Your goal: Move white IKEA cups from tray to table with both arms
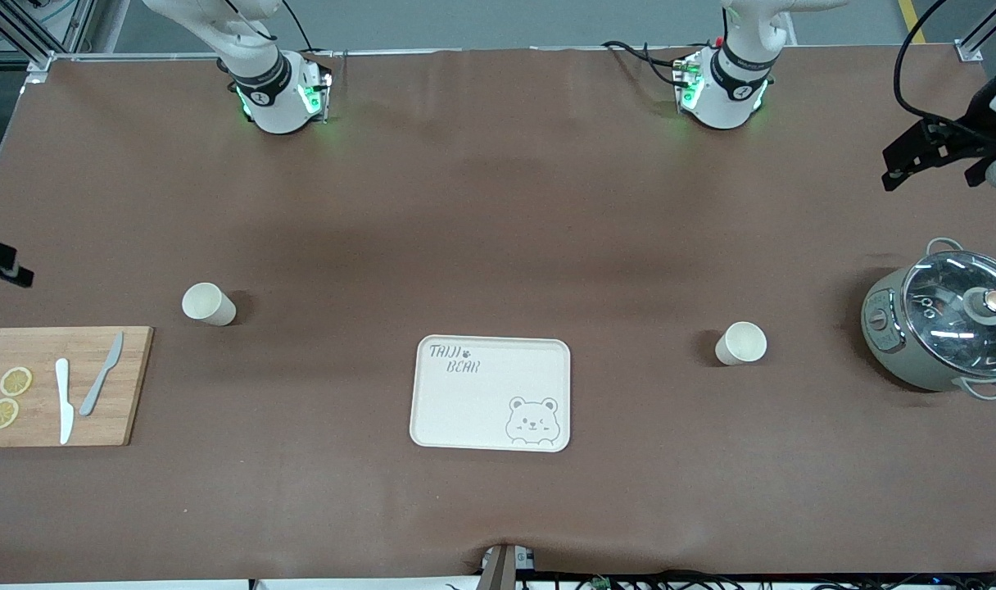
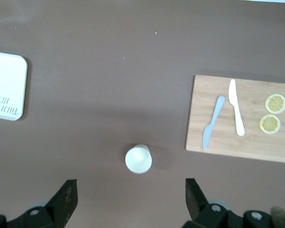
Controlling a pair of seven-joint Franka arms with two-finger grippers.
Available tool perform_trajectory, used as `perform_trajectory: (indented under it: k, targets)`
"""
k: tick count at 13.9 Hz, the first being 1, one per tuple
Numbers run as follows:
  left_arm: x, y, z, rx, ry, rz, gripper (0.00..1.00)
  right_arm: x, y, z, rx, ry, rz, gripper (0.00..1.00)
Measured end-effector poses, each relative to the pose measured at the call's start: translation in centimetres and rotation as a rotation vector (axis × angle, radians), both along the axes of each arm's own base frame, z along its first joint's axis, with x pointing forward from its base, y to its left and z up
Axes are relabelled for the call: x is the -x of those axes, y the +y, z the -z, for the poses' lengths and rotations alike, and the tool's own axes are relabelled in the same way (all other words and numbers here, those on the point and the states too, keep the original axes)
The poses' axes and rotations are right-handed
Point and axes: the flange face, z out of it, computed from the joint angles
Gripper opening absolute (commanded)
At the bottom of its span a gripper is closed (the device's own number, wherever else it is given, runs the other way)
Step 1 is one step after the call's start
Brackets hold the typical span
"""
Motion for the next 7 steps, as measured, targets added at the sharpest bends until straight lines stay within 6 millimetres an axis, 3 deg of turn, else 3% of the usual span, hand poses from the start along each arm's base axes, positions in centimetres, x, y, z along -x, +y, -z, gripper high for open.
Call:
perform_trajectory:
  k: [2,7]
  targets:
    - [1.2,-0.2,-0.1,-0.002,0.002,0.003,1.00,1.7,-0.3,-1.3,0.014,0.017,0.012,1.00]
    - [1.8,-0.5,-0.3,-0.003,-0.003,0.010,1.00,4.9,-1.6,1.2,-0.014,0.077,0.056,1.00]
